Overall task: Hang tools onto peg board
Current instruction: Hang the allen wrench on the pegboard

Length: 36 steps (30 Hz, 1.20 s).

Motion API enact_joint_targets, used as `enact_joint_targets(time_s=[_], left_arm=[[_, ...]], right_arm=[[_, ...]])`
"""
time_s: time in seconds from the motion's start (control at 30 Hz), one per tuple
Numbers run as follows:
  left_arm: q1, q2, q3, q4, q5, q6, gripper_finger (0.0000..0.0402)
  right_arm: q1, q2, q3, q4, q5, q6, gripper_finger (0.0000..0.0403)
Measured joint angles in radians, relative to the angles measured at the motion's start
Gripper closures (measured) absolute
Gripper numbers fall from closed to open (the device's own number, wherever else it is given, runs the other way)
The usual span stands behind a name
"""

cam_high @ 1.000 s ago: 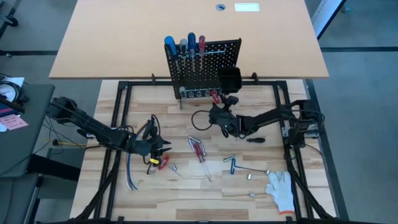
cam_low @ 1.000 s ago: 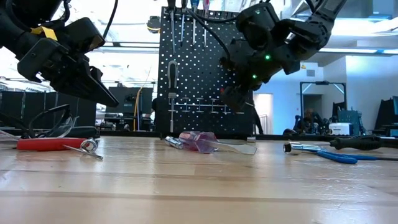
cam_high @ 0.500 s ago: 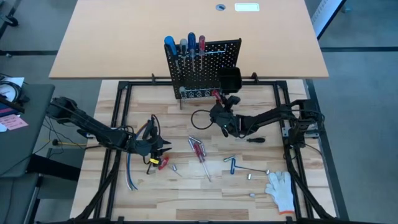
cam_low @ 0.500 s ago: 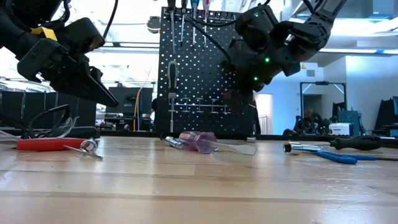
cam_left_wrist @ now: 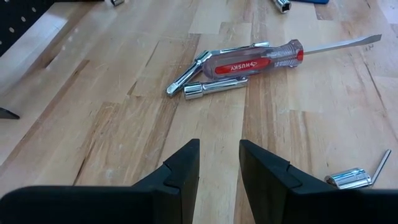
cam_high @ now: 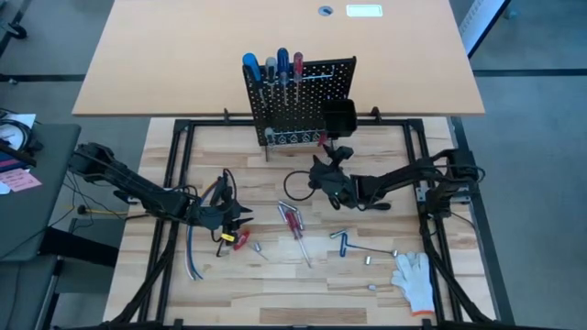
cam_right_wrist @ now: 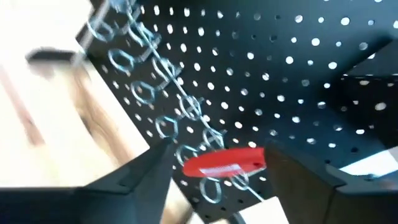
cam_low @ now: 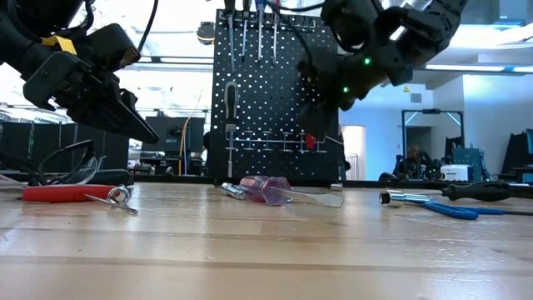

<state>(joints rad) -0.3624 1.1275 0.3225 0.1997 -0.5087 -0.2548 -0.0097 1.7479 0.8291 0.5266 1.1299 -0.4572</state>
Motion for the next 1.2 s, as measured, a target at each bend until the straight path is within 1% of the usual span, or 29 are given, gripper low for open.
enact_joint_targets(time_s=[0.07,0.13,0.3,0.37,0.6,0.77,1.0,1.2], left_arm=[[0.0,0.0,0.0,0.0,0.0,0.0,0.0295],[0.0,0.0,0.0,0.0,0.0,0.0,0.0295],[0.0,0.0,0.0,0.0,0.0,-0.001,0.0295],[0.0,0.0,0.0,0.0,0.0,-0.001,0.0295],[0.0,0.0,0.0,0.0,0.0,-0.001,0.0295],[0.0,0.0,0.0,0.0,0.0,-0.002,0.0295],[0.0,0.0,0.0,0.0,0.0,-0.003,0.0295],[0.0,0.0,0.0,0.0,0.0,-0.003,0.0295]], right_arm=[[-0.005,-0.012,0.0,-0.03,-0.008,0.081,0.0124],[-0.015,-0.012,0.0,-0.068,-0.008,0.205,0.0113],[-0.033,-0.01,0.0,-0.191,-0.015,0.495,0.0109],[-0.034,-0.01,0.0,-0.216,-0.034,0.562,0.0109],[-0.061,-0.01,0.0,-0.229,-0.181,0.695,0.0109],[-0.108,-0.009,0.0,-0.267,-0.25,0.817,0.0109],[-0.182,-0.009,0.0,-0.236,-0.367,0.83,0.0109],[-0.222,-0.009,0.0,-0.227,-0.418,0.827,0.0121]])
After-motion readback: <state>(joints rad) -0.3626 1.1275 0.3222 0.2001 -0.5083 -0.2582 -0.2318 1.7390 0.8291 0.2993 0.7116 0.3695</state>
